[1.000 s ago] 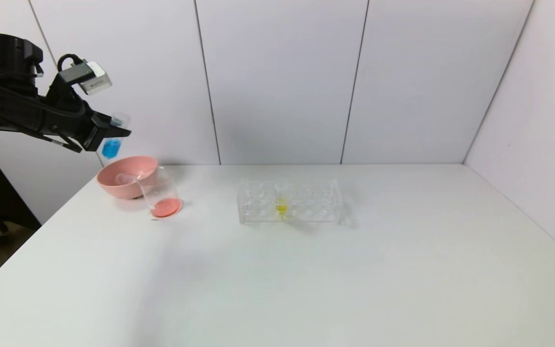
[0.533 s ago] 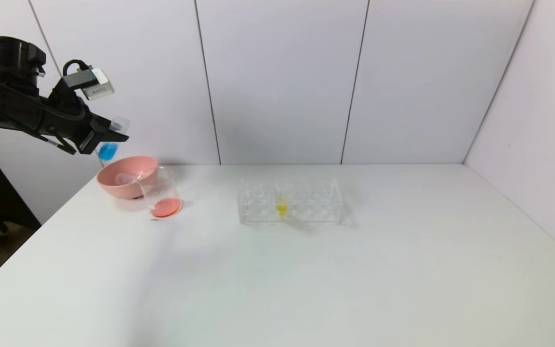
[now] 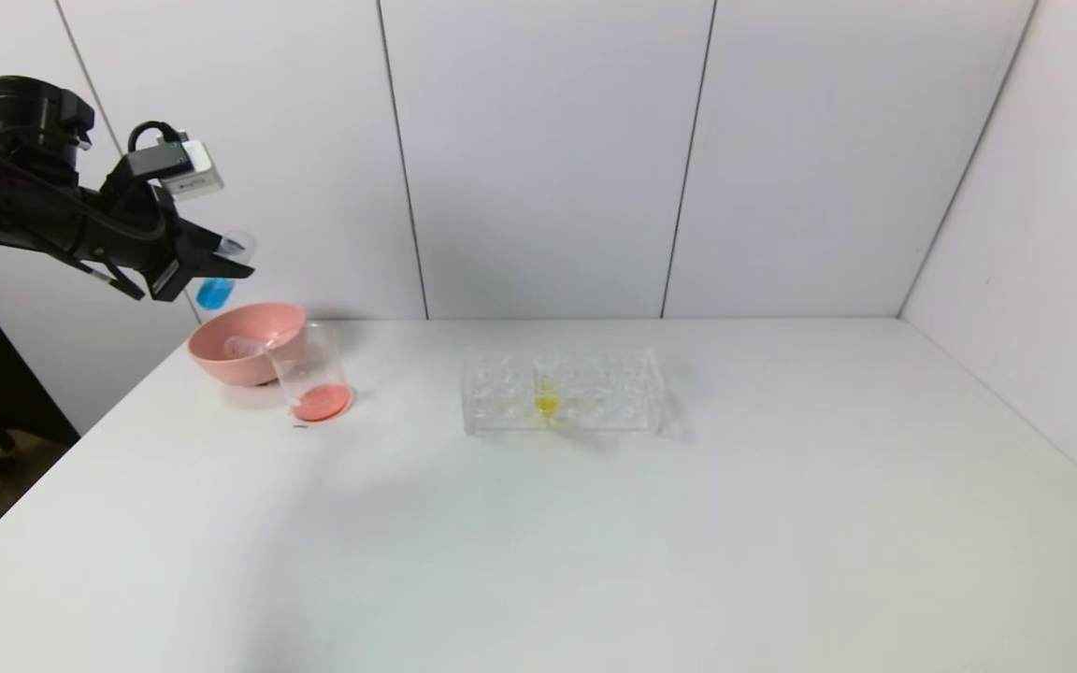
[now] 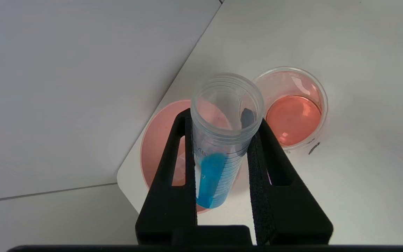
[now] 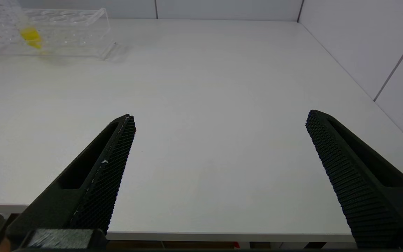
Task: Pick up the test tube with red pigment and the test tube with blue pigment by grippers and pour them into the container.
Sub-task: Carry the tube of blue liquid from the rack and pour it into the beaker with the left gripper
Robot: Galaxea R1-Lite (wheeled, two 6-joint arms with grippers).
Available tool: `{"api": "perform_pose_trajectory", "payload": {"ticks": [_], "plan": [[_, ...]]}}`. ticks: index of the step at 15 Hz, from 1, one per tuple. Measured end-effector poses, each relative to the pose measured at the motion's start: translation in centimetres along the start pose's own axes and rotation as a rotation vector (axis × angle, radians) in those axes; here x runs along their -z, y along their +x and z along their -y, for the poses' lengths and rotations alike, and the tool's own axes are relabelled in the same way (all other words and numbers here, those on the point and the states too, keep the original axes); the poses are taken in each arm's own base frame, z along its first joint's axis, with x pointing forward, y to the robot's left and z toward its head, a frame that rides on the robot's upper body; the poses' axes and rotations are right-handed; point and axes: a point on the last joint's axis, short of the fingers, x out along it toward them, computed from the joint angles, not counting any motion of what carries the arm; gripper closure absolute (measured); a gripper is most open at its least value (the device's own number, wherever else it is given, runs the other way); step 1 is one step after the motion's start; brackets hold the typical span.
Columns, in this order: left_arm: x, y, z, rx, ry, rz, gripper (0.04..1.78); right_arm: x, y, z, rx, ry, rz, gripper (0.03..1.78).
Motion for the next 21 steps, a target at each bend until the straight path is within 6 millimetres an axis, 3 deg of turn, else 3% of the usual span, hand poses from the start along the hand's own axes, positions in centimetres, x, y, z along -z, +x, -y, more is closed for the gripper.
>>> {"api": "perform_pose_trajectory", "payload": {"ticks": [11,21], "plan": [[0.7,1.0,-0.2,0.012,0.090,-0.005,1.38,0.0,0.0,0.0,0.000,0.000,0.000,0.04],[1.1,0.1,-0.1,0.027,0.168,-0.028,1.38,0.0,0.0,0.0,0.000,0.000,0.000,0.04]]}}
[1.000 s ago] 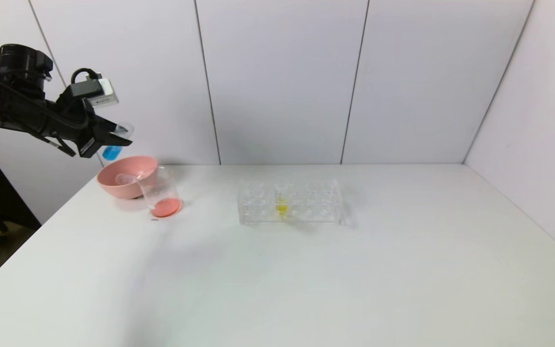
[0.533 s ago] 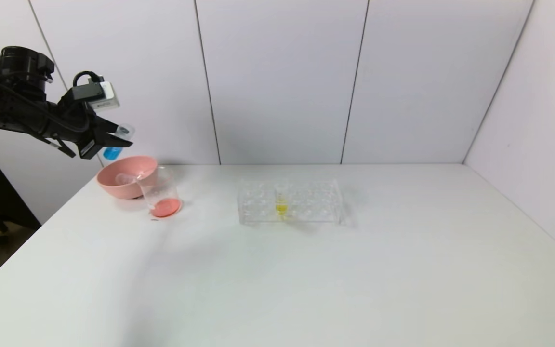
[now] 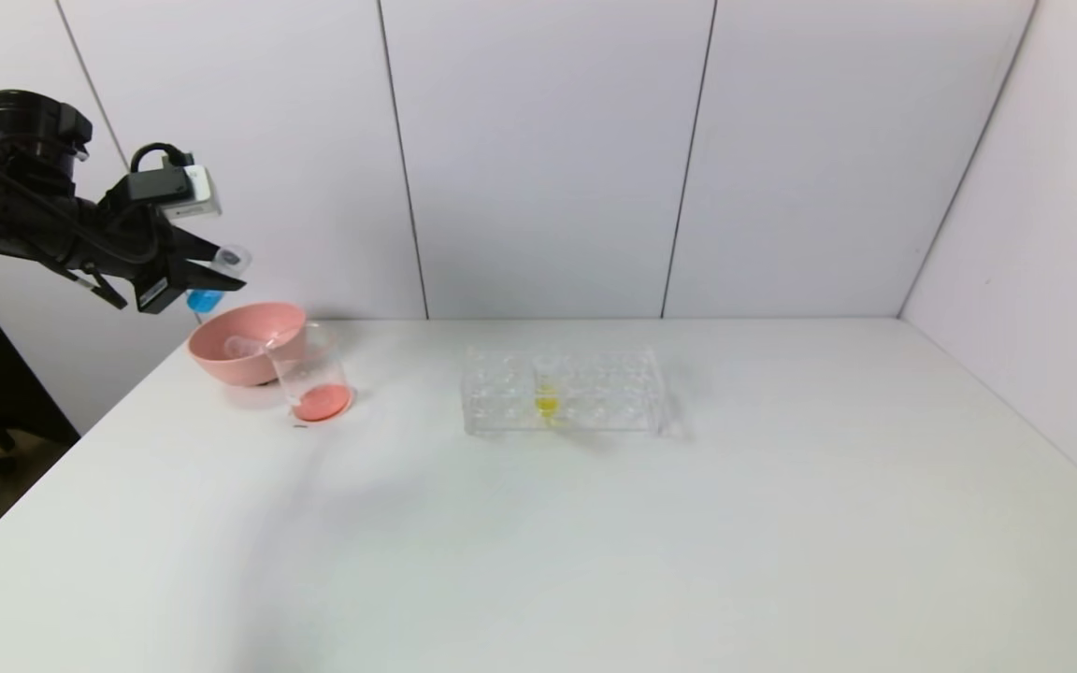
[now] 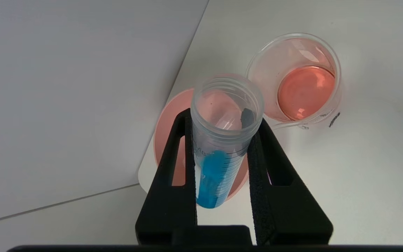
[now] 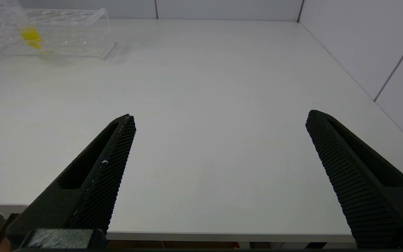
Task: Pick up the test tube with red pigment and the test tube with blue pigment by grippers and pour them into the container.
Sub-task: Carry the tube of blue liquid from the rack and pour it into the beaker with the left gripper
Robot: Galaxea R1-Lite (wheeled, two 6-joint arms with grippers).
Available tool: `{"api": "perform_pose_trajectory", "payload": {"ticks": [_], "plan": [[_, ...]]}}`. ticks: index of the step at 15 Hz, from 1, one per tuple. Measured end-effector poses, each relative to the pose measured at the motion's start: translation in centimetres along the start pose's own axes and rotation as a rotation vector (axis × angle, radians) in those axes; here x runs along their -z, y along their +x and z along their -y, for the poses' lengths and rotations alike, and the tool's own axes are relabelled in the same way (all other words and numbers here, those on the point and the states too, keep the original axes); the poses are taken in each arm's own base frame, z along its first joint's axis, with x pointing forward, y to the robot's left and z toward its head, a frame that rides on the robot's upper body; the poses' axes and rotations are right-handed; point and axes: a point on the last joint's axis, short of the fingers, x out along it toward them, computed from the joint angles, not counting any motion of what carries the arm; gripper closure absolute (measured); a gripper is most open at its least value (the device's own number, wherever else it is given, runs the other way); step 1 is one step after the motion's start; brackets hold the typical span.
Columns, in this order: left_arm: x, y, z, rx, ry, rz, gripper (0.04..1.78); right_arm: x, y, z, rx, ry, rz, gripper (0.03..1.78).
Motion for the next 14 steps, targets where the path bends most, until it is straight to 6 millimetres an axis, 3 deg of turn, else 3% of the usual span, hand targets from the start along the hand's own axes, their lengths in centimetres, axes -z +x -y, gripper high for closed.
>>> {"api": "perform_pose_trajectory", "payload": {"ticks": [14], "plan": [[0.11,0.07,0.44,0.025,0.157,-0.066,1.38,0.00,0.00,0.00,0.000,0.000,0.000,0.04]]}}
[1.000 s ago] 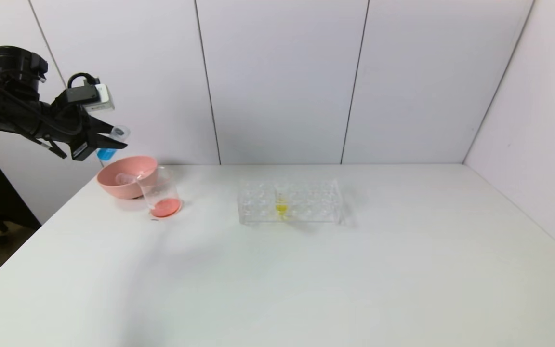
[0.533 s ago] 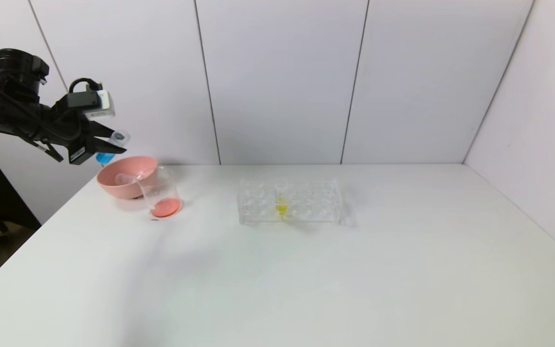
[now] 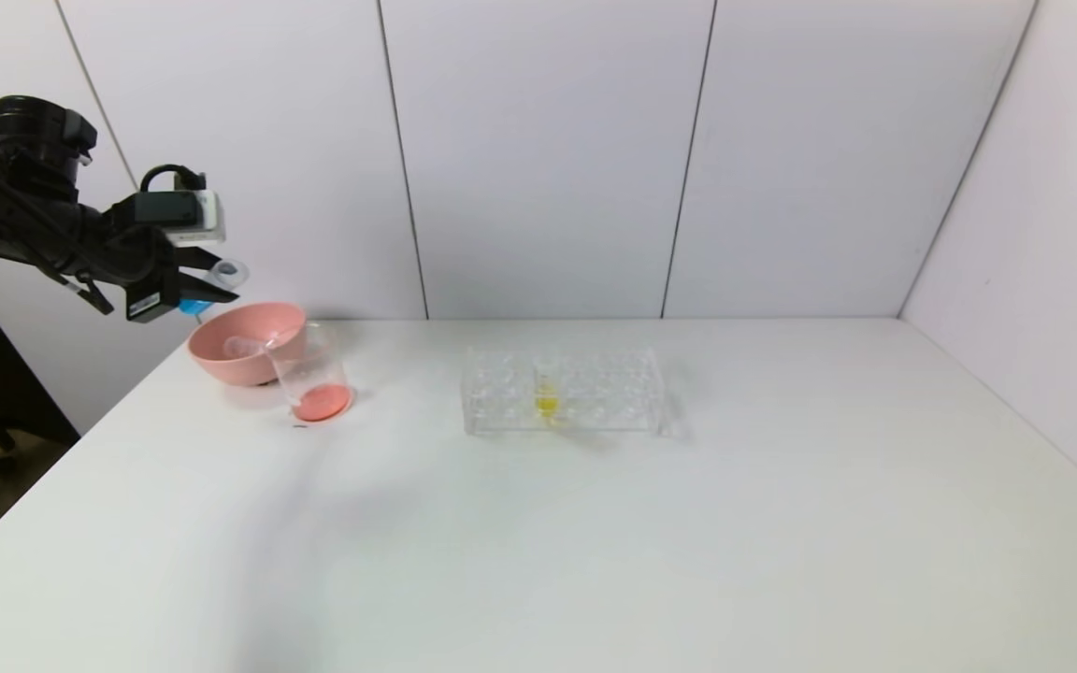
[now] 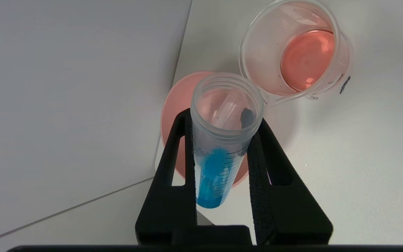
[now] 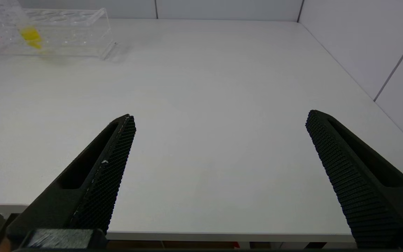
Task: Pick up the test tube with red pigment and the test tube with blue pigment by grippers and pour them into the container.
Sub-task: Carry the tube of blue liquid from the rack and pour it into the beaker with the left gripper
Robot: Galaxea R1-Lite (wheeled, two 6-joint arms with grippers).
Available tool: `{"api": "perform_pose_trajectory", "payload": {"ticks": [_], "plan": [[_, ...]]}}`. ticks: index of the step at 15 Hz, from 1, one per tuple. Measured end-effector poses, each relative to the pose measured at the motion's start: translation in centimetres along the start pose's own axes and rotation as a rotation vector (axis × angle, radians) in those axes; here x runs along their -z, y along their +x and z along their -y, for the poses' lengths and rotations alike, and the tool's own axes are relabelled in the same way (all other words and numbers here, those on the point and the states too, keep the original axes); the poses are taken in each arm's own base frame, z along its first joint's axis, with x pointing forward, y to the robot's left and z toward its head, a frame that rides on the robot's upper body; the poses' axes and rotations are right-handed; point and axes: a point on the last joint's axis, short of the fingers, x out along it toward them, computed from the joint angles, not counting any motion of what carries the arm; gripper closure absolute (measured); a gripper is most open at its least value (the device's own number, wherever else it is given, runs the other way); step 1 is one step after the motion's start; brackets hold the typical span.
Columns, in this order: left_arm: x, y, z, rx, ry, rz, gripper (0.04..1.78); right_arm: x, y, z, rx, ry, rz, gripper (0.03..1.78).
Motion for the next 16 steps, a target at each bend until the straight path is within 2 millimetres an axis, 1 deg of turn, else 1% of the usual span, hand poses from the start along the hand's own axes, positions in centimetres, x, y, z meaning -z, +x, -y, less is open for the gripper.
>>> {"api": "perform_pose_trajectory", "payload": {"ticks": [4,8,12,16], "plan": [[-0.20,0.30,0.07,0.006,0.006,-0.001,1.38,0.00,0.00,0.00,0.000,0.000,0.000,0.04],[-0.24,0.52,0.37,0.024,-0.001,-0.064,1.38,0.00,0.00,0.00,0.000,0.000,0.000,0.04],[-0.55,0.72,0.44,0.027,0.004,-0.077,1.38,0.00,0.00,0.00,0.000,0.000,0.000,0.04],[-0.62,0.80,0.51,0.027,0.006,-0.125,1.38,0.00,0.00,0.00,0.000,0.000,0.000,0.04]]}}
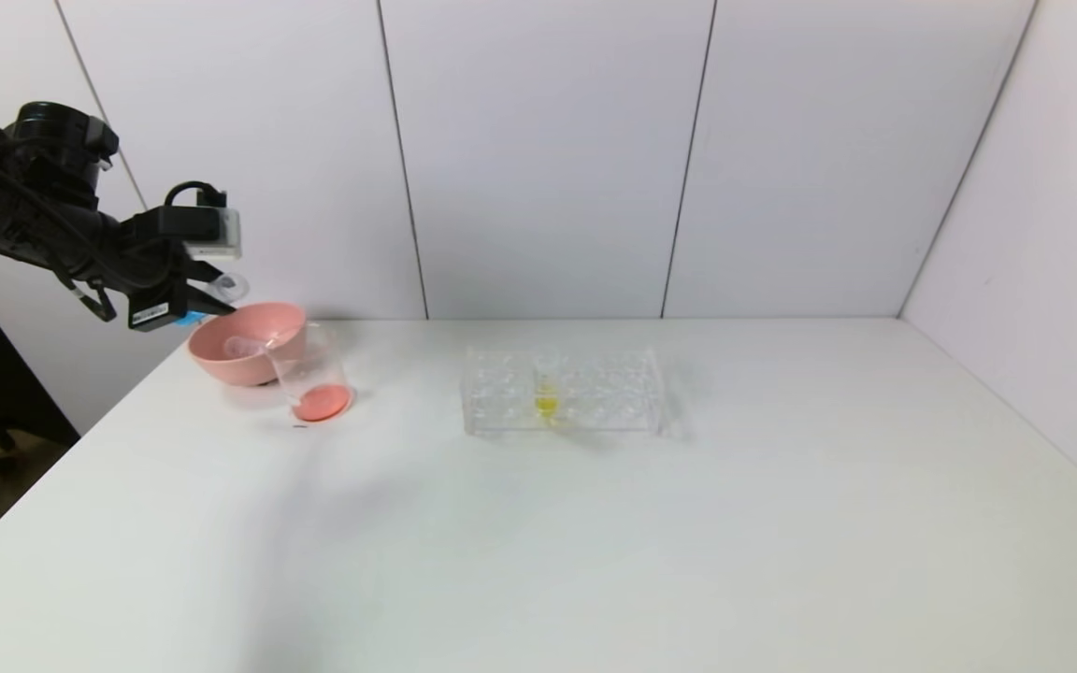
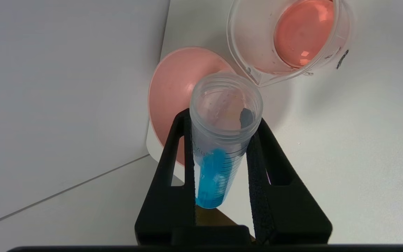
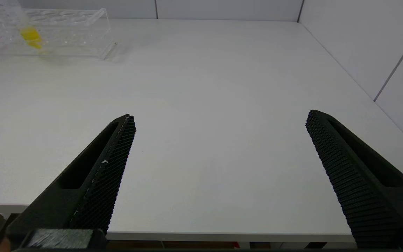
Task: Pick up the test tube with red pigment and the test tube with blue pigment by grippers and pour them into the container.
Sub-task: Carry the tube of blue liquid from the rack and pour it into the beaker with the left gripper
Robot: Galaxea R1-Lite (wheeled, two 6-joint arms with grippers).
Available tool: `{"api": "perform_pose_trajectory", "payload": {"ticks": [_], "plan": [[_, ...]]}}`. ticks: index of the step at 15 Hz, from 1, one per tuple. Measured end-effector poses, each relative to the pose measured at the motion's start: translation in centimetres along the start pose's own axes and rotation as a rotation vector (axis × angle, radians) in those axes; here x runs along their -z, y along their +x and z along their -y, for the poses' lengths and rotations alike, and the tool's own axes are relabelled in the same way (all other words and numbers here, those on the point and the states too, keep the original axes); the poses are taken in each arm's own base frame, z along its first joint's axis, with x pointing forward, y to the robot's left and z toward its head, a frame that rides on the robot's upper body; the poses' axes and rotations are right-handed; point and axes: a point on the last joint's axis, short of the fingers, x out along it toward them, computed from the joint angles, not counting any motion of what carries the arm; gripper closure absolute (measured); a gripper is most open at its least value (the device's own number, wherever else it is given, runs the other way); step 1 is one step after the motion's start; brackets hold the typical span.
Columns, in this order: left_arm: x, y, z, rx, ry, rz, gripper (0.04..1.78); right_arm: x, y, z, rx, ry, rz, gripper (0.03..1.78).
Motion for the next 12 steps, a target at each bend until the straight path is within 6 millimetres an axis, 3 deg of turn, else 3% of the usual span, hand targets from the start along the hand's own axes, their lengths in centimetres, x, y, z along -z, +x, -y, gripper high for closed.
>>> {"api": "perform_pose_trajectory", "payload": {"ticks": [12], "plan": [[-0.40,0.27,0.47,0.039,-0.004,-0.047,1.38,0.00,0.00,0.00,0.000,0.000,0.000,0.04]]}}
